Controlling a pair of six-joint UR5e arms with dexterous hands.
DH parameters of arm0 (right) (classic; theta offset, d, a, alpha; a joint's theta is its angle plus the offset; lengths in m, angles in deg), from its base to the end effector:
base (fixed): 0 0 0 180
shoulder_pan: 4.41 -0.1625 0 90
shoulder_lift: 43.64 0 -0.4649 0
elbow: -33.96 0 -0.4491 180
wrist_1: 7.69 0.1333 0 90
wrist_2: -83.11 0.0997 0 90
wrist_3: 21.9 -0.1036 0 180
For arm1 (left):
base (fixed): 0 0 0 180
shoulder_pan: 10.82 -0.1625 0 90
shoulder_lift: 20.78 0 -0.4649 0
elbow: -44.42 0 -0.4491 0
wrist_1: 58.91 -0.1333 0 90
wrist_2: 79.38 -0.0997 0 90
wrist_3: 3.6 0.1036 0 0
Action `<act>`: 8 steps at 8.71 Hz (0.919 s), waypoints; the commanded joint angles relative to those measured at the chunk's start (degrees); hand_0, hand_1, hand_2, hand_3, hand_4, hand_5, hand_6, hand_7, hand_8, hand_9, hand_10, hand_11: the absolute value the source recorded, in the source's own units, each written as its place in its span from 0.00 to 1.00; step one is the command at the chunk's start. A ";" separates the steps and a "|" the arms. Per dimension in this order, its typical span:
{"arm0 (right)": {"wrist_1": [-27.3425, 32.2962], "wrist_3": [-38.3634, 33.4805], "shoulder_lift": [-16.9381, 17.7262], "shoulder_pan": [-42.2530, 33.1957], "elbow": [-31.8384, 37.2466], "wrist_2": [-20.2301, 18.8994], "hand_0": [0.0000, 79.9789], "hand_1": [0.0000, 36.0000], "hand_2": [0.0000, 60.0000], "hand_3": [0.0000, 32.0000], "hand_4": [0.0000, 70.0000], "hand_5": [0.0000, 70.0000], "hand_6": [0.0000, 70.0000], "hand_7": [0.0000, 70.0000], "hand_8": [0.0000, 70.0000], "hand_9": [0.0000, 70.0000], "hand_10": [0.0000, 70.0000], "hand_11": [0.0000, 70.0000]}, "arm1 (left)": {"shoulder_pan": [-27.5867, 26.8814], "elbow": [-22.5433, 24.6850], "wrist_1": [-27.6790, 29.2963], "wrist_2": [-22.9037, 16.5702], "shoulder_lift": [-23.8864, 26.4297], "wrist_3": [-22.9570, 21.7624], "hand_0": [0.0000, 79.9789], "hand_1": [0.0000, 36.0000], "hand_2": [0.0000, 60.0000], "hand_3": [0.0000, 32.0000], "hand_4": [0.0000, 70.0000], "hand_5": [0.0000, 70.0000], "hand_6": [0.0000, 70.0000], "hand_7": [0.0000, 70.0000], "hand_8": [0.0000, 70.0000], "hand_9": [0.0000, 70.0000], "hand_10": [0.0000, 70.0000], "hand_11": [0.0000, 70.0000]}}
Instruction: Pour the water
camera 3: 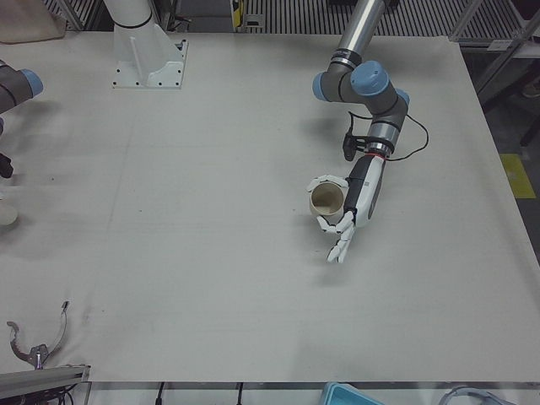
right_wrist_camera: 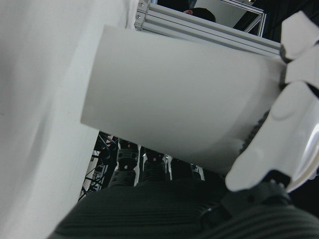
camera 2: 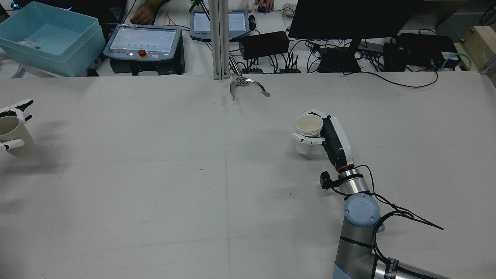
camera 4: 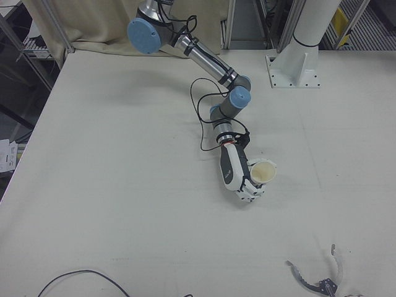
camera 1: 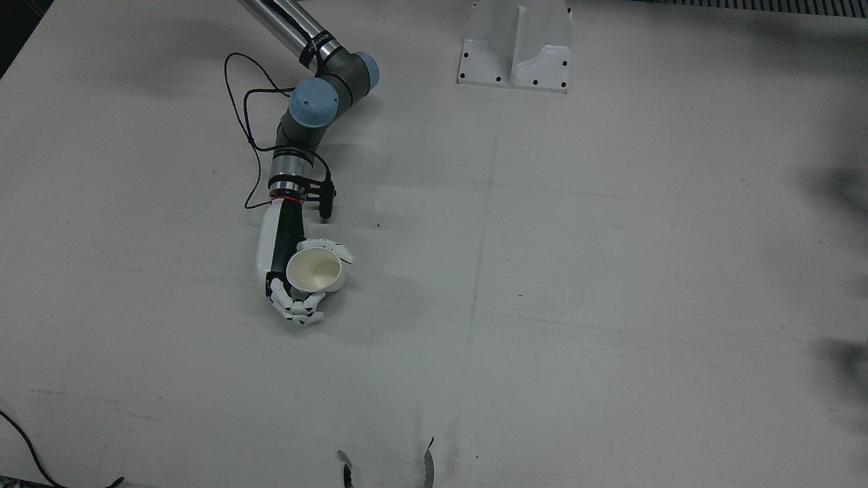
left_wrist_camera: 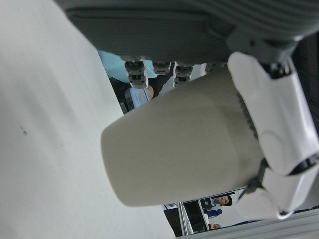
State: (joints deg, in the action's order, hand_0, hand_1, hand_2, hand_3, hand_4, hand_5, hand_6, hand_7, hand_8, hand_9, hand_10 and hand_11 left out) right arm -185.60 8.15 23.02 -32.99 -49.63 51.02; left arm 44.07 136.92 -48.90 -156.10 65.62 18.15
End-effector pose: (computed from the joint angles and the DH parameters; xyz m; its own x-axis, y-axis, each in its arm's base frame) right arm -0.5075 -0.5282 0.5349 -0.9721 -0.0059 0.2344 -0.2318 0.1767 -0.9566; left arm 0.1791 -0.5279 0.7180 -0.8937 -0.3005 -0.3330 0.2607 0.2563 -0.9308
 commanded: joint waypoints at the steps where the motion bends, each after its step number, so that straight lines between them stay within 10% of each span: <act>1: -0.50 0.18 0.49 -4.37 -3.77 -1.39 0.57 0.28 0.40 0.00 0.25 1.00 0.56 0.91 0.56 0.80 0.34 0.51 | -2.58 2.85 -8.04 -1.85 9.53 0.30 0.57 1.00 1.00 0.00 0.45 1.00 0.08 0.18 0.03 0.07 0.09 0.17; 8: -3.67 0.36 1.63 -7.72 -8.52 -4.91 0.59 0.35 0.39 0.00 0.22 1.00 0.55 0.88 0.51 0.74 0.32 0.47 | -19.54 2.86 -22.48 -1.68 32.50 7.42 0.57 1.00 1.00 0.00 0.46 1.00 0.08 0.18 0.03 0.07 0.09 0.17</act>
State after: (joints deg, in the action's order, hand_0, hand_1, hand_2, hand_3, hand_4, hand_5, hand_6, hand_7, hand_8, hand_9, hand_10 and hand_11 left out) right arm -187.71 8.41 24.43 -40.56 -56.50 46.19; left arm 28.31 139.81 -69.58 -157.79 93.88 22.69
